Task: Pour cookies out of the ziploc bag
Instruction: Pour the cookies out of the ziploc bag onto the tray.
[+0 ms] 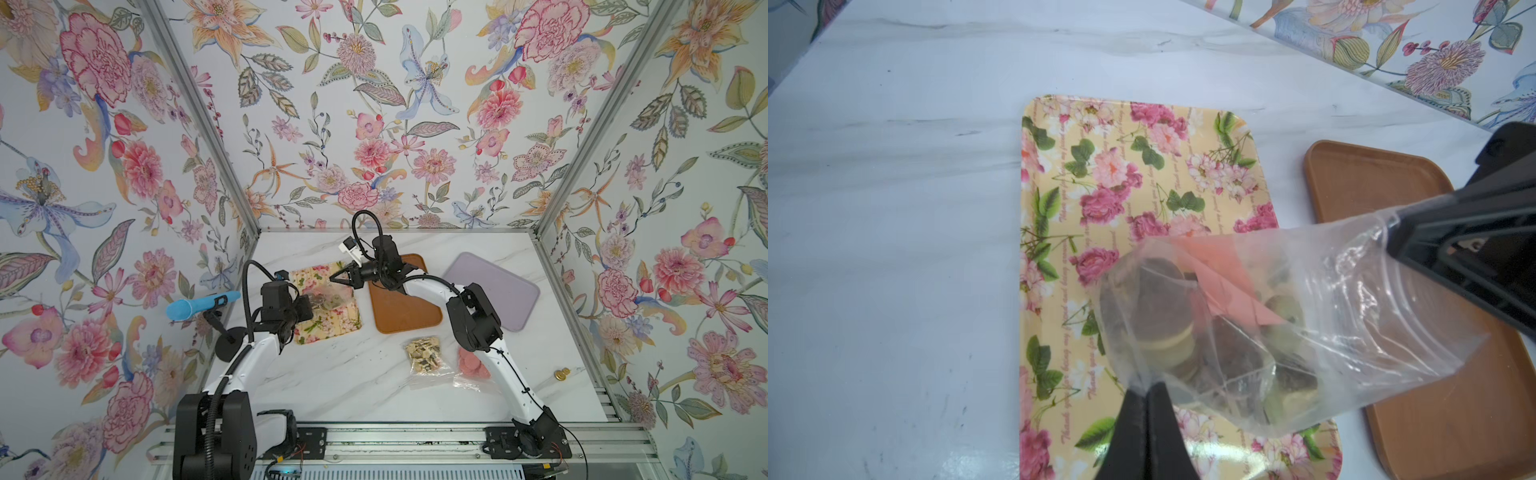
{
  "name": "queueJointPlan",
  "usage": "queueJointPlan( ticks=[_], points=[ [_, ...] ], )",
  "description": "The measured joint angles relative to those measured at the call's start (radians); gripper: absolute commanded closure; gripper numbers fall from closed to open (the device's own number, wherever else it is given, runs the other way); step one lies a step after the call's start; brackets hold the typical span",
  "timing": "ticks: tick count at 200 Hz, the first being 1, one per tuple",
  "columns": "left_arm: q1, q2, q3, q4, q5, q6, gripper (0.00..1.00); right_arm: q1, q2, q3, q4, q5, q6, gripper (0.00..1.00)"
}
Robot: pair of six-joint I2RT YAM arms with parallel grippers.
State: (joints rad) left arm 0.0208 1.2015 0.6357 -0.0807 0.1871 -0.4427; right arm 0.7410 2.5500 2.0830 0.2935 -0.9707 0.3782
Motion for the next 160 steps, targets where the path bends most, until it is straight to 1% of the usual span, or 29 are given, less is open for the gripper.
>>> queueJointPlan(
  ticks=[32, 78, 105, 127, 154, 160],
  points=[
    [0.000, -0.045, 0.000, -0.069, -0.037, 0.018, 1.00, 0.024, 0.076, 0.056, 0.079, -0.015, 0.082, 1.00],
    [0.001, -0.107, 0.000, -0.119, -0.047, 0.020, 1.00, 0.027, 0.172, 0.097, 0.106, -0.021, 0.161, 1.00],
    [0.001, -0.150, -0.001, -0.136, -0.062, 0.017, 1.00, 0.027, 0.214, 0.153, 0.116, -0.017, 0.189, 1.00],
    [0.001, -0.175, -0.001, -0.147, -0.066, 0.016, 1.00, 0.027, 0.222, 0.190, 0.116, -0.016, 0.199, 0.93],
    [0.001, -0.182, -0.001, -0.160, -0.074, 0.016, 1.00, 0.027, 0.222, 0.222, 0.129, -0.005, 0.209, 0.77],
    [0.001, -0.182, -0.001, -0.164, -0.079, 0.016, 1.00, 0.027, 0.222, 0.223, 0.131, -0.002, 0.212, 0.75]
  ],
)
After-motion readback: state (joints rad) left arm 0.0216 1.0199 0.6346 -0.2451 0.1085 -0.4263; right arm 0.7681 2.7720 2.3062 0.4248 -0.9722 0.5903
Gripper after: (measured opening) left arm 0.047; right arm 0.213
